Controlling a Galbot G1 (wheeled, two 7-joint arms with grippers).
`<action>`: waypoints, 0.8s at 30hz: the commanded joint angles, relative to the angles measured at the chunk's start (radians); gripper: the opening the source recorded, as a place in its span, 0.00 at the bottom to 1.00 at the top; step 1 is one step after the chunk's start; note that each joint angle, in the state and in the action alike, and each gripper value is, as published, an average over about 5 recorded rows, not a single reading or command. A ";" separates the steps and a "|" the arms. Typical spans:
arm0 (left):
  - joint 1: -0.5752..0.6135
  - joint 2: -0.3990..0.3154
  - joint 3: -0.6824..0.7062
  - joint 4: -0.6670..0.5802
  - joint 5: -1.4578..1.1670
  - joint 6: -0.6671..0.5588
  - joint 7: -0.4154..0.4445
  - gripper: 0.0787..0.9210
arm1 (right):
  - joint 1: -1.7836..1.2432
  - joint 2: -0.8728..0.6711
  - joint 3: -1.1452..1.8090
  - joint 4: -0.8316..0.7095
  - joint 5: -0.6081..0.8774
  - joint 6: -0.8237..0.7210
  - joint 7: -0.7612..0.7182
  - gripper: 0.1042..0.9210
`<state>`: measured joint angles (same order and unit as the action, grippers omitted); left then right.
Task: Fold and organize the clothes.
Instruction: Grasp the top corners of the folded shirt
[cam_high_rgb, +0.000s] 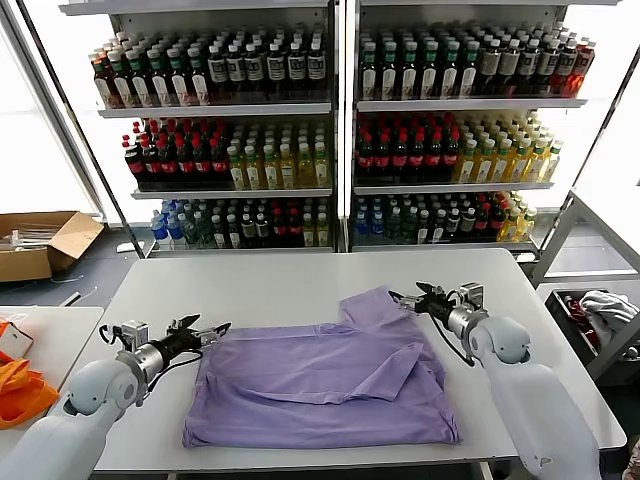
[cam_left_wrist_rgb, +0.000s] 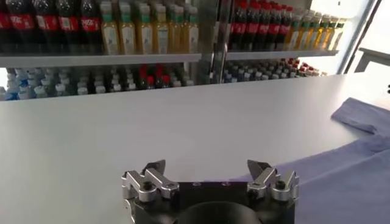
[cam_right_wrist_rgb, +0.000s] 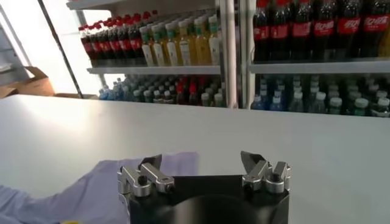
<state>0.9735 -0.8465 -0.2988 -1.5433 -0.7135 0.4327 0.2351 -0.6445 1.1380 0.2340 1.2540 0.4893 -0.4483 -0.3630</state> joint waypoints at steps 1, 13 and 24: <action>0.001 0.004 0.034 0.013 0.004 0.001 0.005 0.88 | 0.087 0.048 -0.051 -0.112 -0.011 0.000 -0.004 0.88; 0.094 -0.009 -0.004 -0.032 0.008 0.006 0.011 0.88 | 0.082 0.062 -0.080 -0.124 -0.010 0.002 0.000 0.88; 0.087 -0.019 -0.001 -0.032 -0.009 0.004 0.019 0.56 | 0.052 0.055 -0.078 -0.117 0.002 0.012 -0.024 0.57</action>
<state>1.0450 -0.8637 -0.3026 -1.5739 -0.7153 0.4326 0.2518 -0.5957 1.1870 0.1628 1.1500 0.4915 -0.4341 -0.3811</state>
